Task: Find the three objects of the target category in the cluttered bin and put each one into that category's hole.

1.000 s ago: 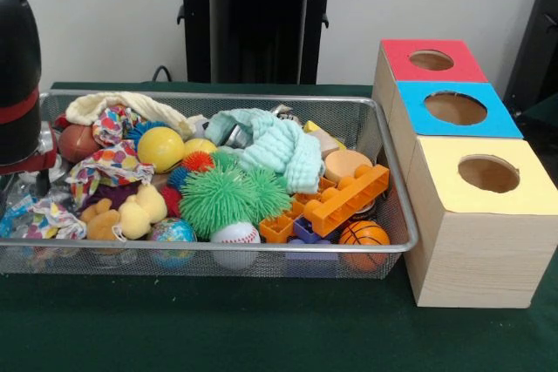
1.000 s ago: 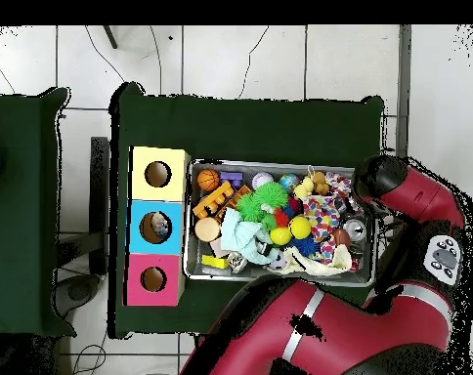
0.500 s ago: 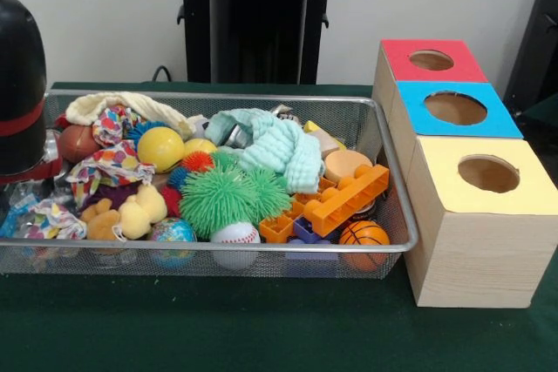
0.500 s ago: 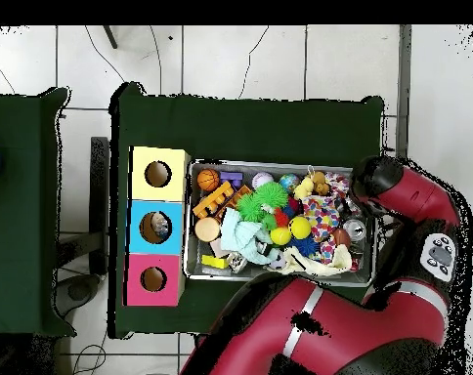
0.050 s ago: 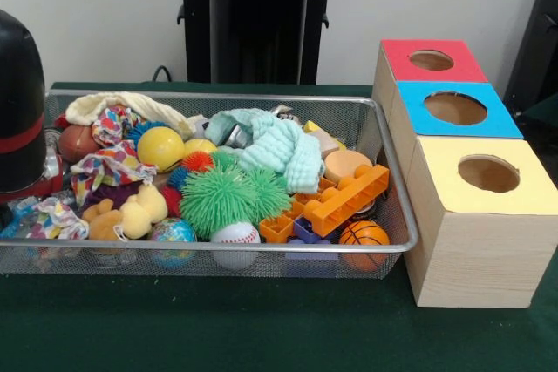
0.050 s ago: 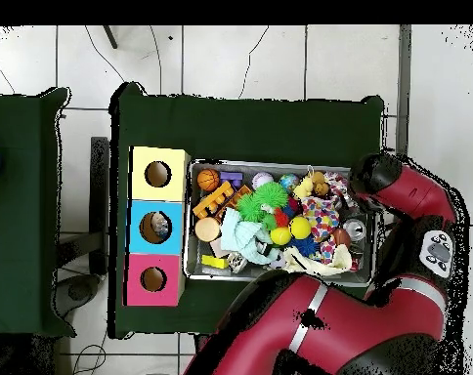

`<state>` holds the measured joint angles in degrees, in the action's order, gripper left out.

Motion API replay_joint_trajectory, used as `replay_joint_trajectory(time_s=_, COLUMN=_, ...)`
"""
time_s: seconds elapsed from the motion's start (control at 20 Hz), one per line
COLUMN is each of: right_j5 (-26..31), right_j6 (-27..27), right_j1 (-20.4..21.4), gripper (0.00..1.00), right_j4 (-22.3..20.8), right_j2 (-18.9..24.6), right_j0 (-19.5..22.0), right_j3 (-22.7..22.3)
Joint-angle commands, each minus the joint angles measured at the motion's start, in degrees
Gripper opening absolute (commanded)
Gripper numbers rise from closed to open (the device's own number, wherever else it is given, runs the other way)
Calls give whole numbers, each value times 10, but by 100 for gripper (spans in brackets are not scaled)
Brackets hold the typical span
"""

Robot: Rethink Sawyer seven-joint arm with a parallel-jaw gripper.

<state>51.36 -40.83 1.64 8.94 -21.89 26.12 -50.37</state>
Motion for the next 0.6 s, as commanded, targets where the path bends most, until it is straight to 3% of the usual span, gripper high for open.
replay_joint_trajectory(time_s=0.05, right_j5=-66, right_j6=-55, right_j1=-52, gripper=0, right_j4=-15, right_j2=86, right_j0=39, right_j3=0)
replay_joint_trajectory(time_s=0.2, right_j5=-71, right_j6=-23, right_j1=-42, gripper=0, right_j4=-19, right_j2=108, right_j0=47, right_j3=-9)
replay_joint_trajectory(time_s=0.35, right_j5=-35, right_j6=-71, right_j1=-18, gripper=0, right_j4=-12, right_j2=89, right_j0=37, right_j3=-23)
replay_joint_trajectory(time_s=0.6, right_j5=16, right_j6=-96, right_j1=26, gripper=0, right_j4=-12, right_j2=62, right_j0=18, right_j3=-36)
